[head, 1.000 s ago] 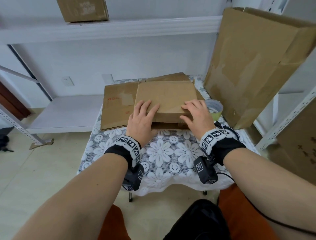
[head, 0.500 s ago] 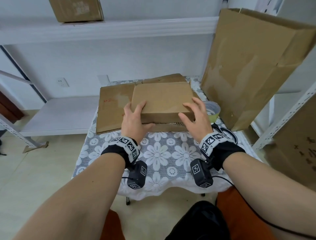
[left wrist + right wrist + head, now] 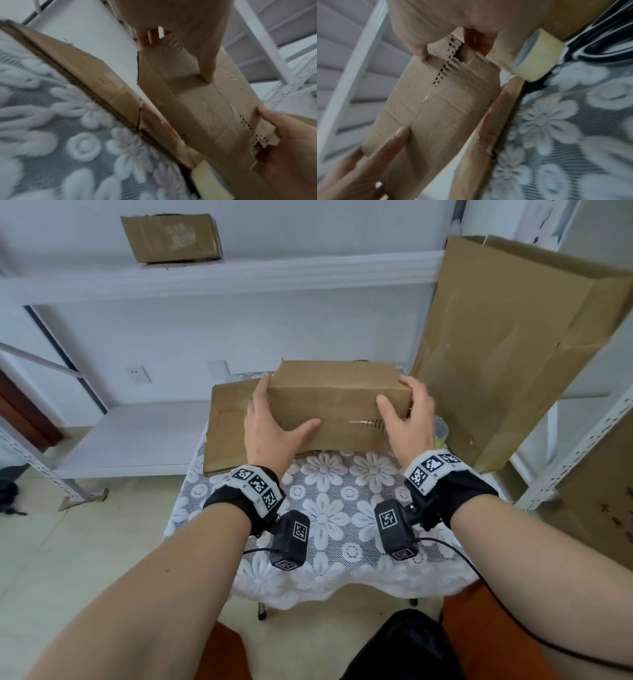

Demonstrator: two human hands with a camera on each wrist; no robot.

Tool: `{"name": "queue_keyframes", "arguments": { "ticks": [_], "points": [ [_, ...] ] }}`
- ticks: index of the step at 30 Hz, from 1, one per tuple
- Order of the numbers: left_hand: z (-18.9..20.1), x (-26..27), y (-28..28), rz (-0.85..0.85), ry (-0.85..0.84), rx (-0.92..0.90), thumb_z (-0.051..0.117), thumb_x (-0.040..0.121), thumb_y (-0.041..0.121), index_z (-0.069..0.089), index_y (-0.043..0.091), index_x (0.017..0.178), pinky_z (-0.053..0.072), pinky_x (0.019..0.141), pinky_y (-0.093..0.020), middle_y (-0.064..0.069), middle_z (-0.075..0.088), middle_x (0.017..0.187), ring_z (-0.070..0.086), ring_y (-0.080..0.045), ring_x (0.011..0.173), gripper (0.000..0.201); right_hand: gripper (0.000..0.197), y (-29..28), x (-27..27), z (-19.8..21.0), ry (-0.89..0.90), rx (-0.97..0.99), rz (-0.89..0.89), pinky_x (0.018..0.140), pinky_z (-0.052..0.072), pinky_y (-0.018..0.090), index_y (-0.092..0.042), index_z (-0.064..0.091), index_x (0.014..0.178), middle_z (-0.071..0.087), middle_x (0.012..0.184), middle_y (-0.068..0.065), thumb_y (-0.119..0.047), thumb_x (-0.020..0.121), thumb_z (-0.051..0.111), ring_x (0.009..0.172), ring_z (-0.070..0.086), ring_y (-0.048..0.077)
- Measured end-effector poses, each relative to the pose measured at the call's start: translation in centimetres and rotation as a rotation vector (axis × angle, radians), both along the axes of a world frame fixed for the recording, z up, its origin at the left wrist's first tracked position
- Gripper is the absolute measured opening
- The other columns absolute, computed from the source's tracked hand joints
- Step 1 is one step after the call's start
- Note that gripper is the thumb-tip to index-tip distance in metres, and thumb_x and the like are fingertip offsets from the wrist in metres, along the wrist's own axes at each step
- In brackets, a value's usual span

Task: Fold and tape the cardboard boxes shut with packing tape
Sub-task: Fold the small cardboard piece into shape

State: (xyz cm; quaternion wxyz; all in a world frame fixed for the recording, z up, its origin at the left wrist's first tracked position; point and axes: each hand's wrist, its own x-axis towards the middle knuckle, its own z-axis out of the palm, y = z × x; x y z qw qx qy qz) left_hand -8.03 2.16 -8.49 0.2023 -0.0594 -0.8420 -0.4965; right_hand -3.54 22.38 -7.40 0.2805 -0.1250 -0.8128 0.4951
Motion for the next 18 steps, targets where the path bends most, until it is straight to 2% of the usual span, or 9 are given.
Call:
{"name": "queue_keyframes", "arguments": {
  "ticks": [3, 8, 11, 13, 14, 16, 18],
  "points": [
    [2.1, 0.3, 0.1, 0.033, 0.029, -0.002, 0.082, 0.067, 0.053, 0.025, 0.033, 0.149, 0.034, 0.103, -0.029, 0.000, 0.046, 0.138, 0.041, -0.015, 0.126, 0.103, 0.051, -0.3, -0.3, 2.3, -0.019, -0.096, -0.070, 0.088, 0.035, 0.025, -0.029, 0.044, 0.133, 0.040, 0.118, 0.000, -0.048, 0.087, 0.057, 0.104, 0.048, 0.016],
    [4.3, 0.4, -0.7, 0.051, -0.093, -0.086, 0.071, 0.062, 0.074, 0.030, 0.035, 0.147, 0.042, 0.104, -0.042, -0.004, 0.048, 0.135, 0.046, -0.022, 0.125, 0.101, 0.058, -0.3, -0.7, 5.0, -0.221, -0.170, -0.102, 0.099, 0.037, 0.036, -0.017, 0.047, 0.133, 0.038, 0.126, 0.005, -0.049, 0.085, 0.053, 0.115, 0.047, 0.026],
    [4.8, 0.3, -1.3, 0.015, -0.195, -0.105, 0.065, 0.054, 0.082, 0.033, 0.032, 0.147, 0.044, 0.104, -0.045, -0.007, 0.047, 0.137, 0.047, -0.025, 0.127, 0.110, 0.062, -0.7, -0.6, 6.0, -0.319, -0.205, -0.103, 0.098, 0.042, 0.047, -0.015, 0.058, 0.121, 0.048, 0.127, 0.009, -0.046, 0.067, 0.054, 0.113, 0.049, 0.030],
    [5.0, 0.1, -1.7, 0.001, -0.255, -0.101, 0.061, 0.048, 0.086, 0.035, 0.030, 0.146, 0.045, 0.103, -0.046, -0.008, 0.047, 0.138, 0.048, -0.027, 0.126, 0.116, 0.065, -0.6, -1.1, 5.9, -0.330, -0.277, -0.055, 0.091, 0.048, 0.045, -0.014, 0.059, 0.115, 0.054, 0.125, 0.010, -0.041, 0.056, 0.056, 0.109, 0.054, 0.029],
    [5.1, 0.2, -1.8, -0.001, -0.279, -0.104, 0.061, 0.046, 0.086, 0.035, 0.029, 0.146, 0.045, 0.103, -0.046, -0.007, 0.048, 0.139, 0.049, -0.027, 0.125, 0.118, 0.061, -0.6, -1.2, 5.9, -0.341, -0.315, -0.017, 0.080, 0.052, 0.039, -0.014, 0.057, 0.112, 0.058, 0.121, 0.010, -0.037, 0.055, 0.056, 0.102, 0.058, 0.026],
    [5.0, 0.4, -2.0, -0.001, -0.322, -0.112, 0.060, 0.045, 0.088, 0.035, 0.029, 0.147, 0.045, 0.103, -0.046, -0.007, 0.048, 0.140, 0.049, -0.028, 0.126, 0.120, 0.039, -0.6, -1.3, 6.1, -0.349, -0.358, 0.044, 0.059, 0.044, 0.027, -0.016, 0.049, 0.109, 0.061, 0.101, 0.006, -0.024, 0.071, 0.055, 0.082, 0.058, 0.018],
    [5.0, 0.6, -1.9, 0.008, -0.334, -0.126, 0.059, 0.046, 0.088, 0.034, 0.030, 0.147, 0.044, 0.104, -0.046, -0.008, 0.047, 0.142, 0.048, -0.029, 0.127, 0.119, 0.029, -0.3, -1.4, 6.2, -0.348, -0.358, 0.059, 0.056, 0.040, 0.026, -0.015, 0.050, 0.112, 0.059, 0.088, 0.005, -0.015, 0.082, 0.051, 0.076, 0.055, 0.019]
  ]
}}
